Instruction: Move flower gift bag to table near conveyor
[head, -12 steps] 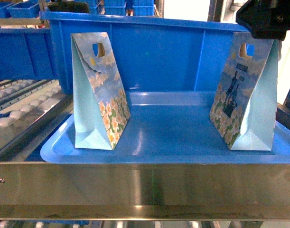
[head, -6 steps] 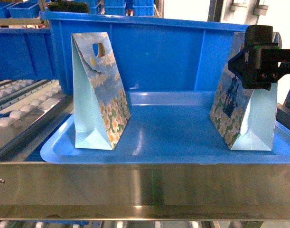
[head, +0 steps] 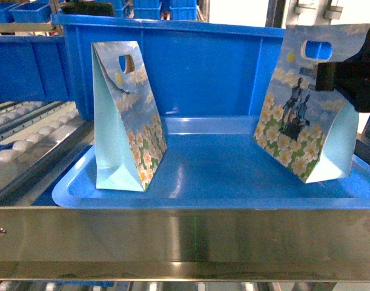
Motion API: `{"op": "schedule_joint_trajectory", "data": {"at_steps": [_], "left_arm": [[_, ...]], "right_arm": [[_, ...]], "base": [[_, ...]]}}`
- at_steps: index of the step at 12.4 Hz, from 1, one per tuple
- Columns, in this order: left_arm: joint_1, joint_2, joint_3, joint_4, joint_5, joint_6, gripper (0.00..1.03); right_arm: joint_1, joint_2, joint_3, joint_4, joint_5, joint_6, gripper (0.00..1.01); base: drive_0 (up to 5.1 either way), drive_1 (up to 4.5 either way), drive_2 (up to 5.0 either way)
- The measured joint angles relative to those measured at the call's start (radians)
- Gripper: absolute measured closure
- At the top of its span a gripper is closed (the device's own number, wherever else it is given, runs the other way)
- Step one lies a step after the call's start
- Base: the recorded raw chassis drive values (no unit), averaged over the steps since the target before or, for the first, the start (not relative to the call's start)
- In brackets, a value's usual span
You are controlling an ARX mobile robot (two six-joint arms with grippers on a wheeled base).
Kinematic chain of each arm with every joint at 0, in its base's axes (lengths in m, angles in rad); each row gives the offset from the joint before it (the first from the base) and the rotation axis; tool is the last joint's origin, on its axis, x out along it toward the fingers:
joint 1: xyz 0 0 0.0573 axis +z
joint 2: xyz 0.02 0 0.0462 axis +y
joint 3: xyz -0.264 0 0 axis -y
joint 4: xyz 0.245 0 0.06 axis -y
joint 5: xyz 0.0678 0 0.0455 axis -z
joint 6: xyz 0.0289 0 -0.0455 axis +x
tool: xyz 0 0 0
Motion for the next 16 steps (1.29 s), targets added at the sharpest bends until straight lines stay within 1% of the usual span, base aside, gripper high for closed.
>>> {"op": "schedule_joint_trajectory", "data": {"at_steps": [5, 7, 9, 10, 11, 12, 13, 15, 16], "left_arm": [[0.0, 0.0, 0.0, 0.0, 0.0, 0.0, 0.05], [0.0, 0.0, 0.0, 0.0, 0.0, 0.0, 0.05], [0.0, 0.0, 0.0, 0.0, 0.0, 0.0, 0.05], [0.0, 0.0, 0.0, 0.0, 0.0, 0.0, 0.05], [0.0, 0.0, 0.0, 0.001, 0.0, 0.0, 0.05], [0.0, 0.0, 0.0, 0.0, 0.0, 0.0, 0.05], [0.0, 0.0, 0.0, 0.001, 0.0, 0.0, 0.05], [0.0, 0.0, 0.0, 0.001, 0.0, 0.0, 0.05], [0.0, 0.0, 0.0, 0.0, 0.0, 0.0, 0.05]], "right_arm": [[-0.007, -0.056, -0.021, 0.016, 0.016, 0.0, 0.99], [-0.018, -0.187, -0.075, 0.034, 0.034, -0.008, 0.99], [-0.055, -0.351, -0.148, 0.014, 0.032, -0.013, 0.99], [-0.127, -0.544, -0.228, -0.062, -0.001, -0.005, 0.99], [-0.192, -0.675, -0.263, -0.127, -0.039, 0.009, 0.99], [-0.235, -0.749, -0.275, -0.166, -0.063, 0.011, 0.99], [-0.285, -0.846, -0.29, -0.214, -0.097, 0.019, 0.99], [-0.384, -0.992, -0.341, -0.314, -0.173, 0.04, 0.99], [-0.436, -1.038, -0.359, -0.382, -0.202, 0.058, 0.99]], "base": [[0.0, 0.0, 0.0], [0.0, 0.0, 0.0], [0.0, 0.0, 0.0], [0.0, 0.0, 0.0], [0.0, 0.0, 0.0], [0.0, 0.0, 0.0], [0.0, 0.0, 0.0], [0.0, 0.0, 0.0], [0.0, 0.0, 0.0]]}}
